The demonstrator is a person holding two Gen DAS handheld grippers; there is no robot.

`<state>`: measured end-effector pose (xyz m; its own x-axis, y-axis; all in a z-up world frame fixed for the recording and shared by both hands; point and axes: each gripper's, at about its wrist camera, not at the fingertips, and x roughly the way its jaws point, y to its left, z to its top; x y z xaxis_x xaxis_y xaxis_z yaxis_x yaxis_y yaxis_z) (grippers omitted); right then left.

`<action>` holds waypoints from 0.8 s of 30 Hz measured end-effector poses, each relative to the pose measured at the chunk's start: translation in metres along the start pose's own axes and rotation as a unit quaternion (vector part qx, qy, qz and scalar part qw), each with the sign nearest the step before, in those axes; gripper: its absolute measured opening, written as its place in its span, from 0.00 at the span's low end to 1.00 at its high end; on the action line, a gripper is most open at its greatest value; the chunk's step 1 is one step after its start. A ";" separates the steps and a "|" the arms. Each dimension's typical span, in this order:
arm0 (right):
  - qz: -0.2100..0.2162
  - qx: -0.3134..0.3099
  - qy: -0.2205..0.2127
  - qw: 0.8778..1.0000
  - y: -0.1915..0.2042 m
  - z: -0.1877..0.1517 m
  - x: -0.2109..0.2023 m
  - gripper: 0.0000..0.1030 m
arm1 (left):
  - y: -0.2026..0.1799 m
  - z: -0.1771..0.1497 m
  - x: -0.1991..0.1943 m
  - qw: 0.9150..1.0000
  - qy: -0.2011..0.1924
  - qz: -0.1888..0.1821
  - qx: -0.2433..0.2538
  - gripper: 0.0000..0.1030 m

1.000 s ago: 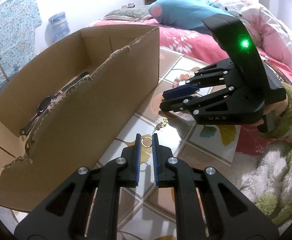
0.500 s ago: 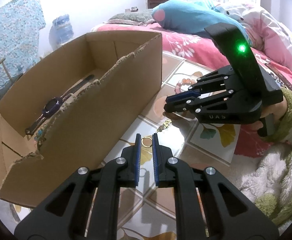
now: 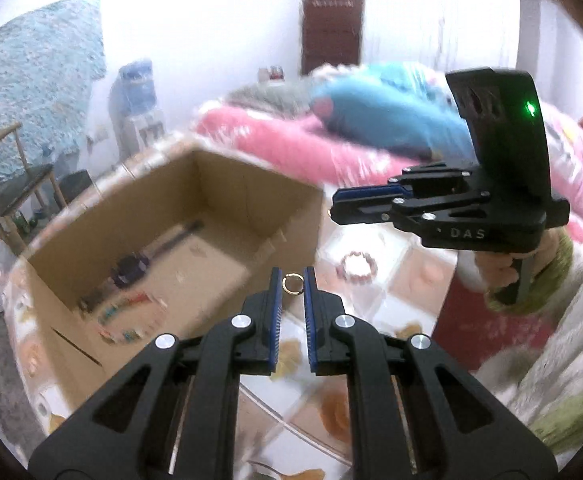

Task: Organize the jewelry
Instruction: 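Lift both gold rings with both tools and carry them over the box, then open both tools over the box to drop the gold rings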

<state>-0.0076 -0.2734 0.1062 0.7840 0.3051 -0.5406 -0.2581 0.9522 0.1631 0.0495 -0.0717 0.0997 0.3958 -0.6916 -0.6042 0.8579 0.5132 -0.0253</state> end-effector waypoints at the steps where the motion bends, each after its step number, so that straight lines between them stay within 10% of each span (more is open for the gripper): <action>1: 0.014 -0.008 -0.008 1.000 0.001 0.013 0.000 0.10 | 0.005 0.005 -0.005 1.000 -0.006 0.005 -0.002 0.10; 8: 0.085 -0.016 0.084 0.993 -0.014 0.078 0.073 0.10 | 0.061 0.031 0.028 0.994 0.079 0.066 -0.032 0.10; 15: 0.099 0.047 0.261 0.959 -0.047 0.082 0.179 0.10 | 0.123 0.024 0.103 0.966 0.214 0.021 -0.142 0.10; 24: 0.045 -0.009 0.279 0.959 -0.040 0.077 0.189 0.12 | 0.141 0.022 0.128 0.952 0.239 -0.009 -0.190 0.23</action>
<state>0.1941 -0.2535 0.0609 0.3353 0.3267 -0.8836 -0.3241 0.9207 0.2174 0.2281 -0.0991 0.0361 0.1096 -0.4376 -0.8925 0.6468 0.7132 -0.2702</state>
